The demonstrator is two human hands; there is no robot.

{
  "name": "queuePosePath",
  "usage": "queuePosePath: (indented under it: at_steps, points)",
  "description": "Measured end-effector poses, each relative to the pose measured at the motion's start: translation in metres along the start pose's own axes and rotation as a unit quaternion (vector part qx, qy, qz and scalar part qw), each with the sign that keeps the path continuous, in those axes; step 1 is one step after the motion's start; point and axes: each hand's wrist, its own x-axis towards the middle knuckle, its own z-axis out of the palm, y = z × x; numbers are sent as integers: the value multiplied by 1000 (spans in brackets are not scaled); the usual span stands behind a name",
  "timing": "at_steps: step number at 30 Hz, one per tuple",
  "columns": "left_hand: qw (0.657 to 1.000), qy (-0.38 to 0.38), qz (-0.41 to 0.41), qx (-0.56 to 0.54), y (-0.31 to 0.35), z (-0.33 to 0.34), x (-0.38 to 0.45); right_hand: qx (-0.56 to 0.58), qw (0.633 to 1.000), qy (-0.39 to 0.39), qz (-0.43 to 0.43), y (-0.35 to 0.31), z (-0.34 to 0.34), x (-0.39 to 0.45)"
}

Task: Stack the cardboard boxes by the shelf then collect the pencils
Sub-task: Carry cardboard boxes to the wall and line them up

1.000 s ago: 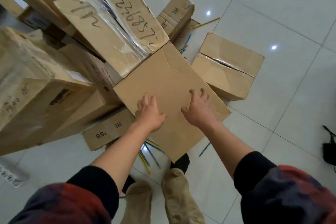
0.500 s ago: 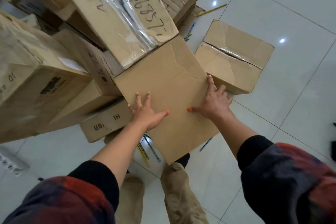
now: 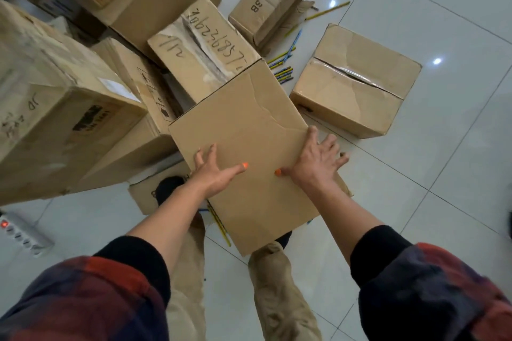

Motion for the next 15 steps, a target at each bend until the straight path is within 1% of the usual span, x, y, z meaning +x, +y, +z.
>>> queuePosePath:
  at_steps: [2, 4, 7, 9, 11, 13, 15]
  points:
    - [1000, 3, -5, -8, -2, 1, -3, 12, 1000, 17, -9, -3, -1, -5]
    - [999, 26, -14, -28, -2, 4, -6, 30, 998, 45, -29, -6, -3, -10]
    - [993, 79, -57, -65, 4, 7, -10, 86, 991, 75, -73, -10, 3, -22]
    - [988, 98, -91, -78, 9, 7, -11, 119, 982, 94, -111, -10, 13, -32]
    - [983, 113, -109, -91, 14, 8, -13, 170, 970, 103, -137, -8, 24, -45]
    - [982, 132, -89, -104, 20, 14, -18, 217, 957, 109, -159, -5, 35, -57]
    - [980, 144, -35, -130, 29, 24, -25, 235, 945, 139, -179, -2, 46, -70]
